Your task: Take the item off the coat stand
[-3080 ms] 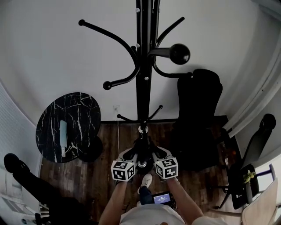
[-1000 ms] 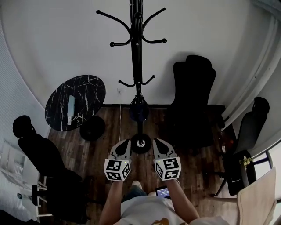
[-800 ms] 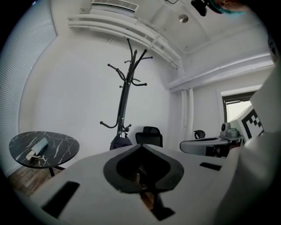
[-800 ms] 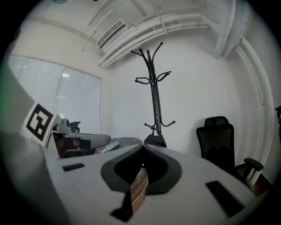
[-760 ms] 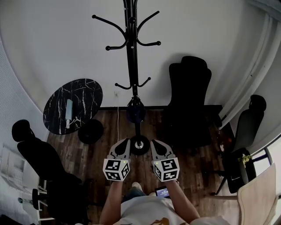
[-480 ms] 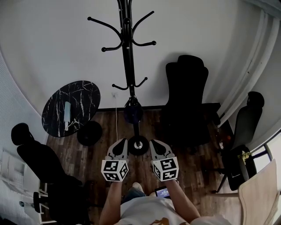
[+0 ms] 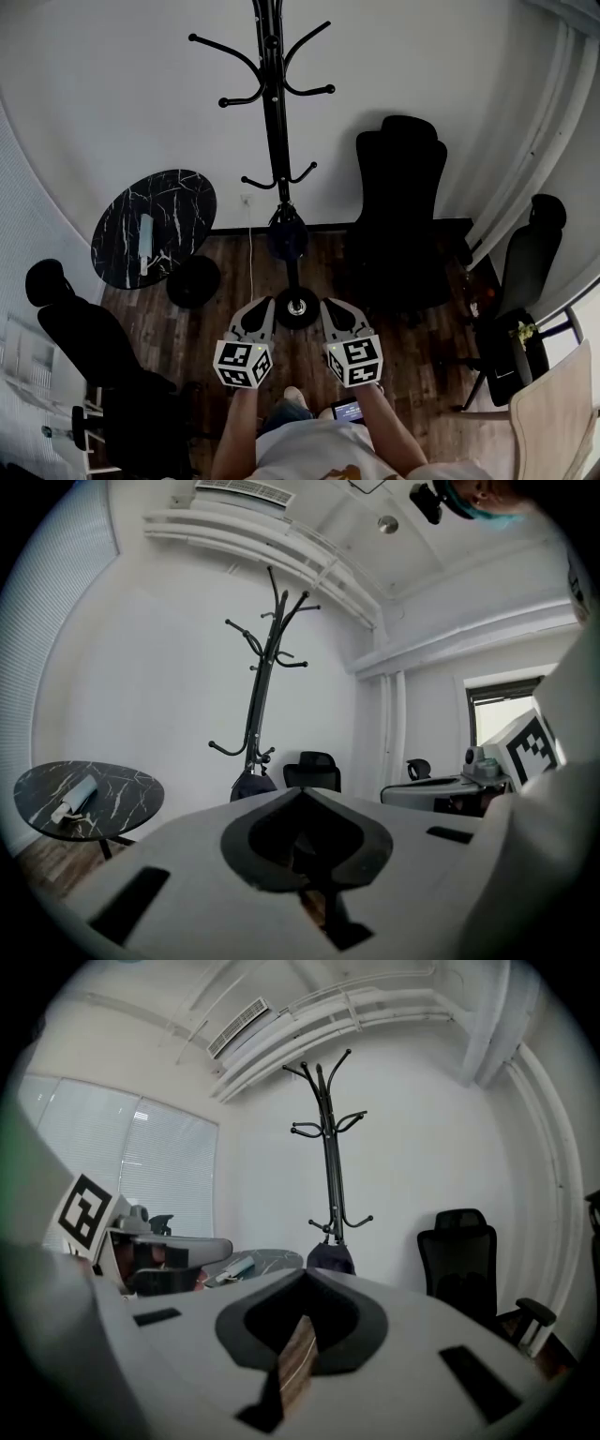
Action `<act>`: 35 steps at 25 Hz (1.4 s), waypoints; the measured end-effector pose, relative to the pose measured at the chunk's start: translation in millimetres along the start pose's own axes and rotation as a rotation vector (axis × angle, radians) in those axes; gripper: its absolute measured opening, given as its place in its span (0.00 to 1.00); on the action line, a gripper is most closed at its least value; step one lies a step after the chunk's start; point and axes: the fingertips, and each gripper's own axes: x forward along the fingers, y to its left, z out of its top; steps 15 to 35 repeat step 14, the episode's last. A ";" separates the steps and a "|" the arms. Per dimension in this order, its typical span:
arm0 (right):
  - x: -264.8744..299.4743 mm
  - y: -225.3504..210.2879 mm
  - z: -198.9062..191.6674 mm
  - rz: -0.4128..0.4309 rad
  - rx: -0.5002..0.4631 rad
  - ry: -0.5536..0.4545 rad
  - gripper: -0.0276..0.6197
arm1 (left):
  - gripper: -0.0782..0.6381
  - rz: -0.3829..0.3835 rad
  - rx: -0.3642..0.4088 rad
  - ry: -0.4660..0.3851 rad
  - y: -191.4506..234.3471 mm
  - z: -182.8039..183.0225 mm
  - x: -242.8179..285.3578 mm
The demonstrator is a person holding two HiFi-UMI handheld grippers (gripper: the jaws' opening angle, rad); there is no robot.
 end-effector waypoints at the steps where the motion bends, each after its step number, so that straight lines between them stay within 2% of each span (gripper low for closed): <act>1: -0.4 -0.6 -0.4 0.000 0.002 0.000 0.06 | 0.14 0.005 -0.004 0.000 1.4 -0.4 -0.9; 7: -5.6 -4.5 -6.0 -0.005 0.019 0.007 0.06 | 0.14 0.024 -0.034 0.008 1.5 -7.0 -3.9; 35: -13.5 -10.9 -12.0 -0.009 0.022 0.012 0.06 | 0.14 0.042 -0.041 0.013 -4.1 -12.1 -2.5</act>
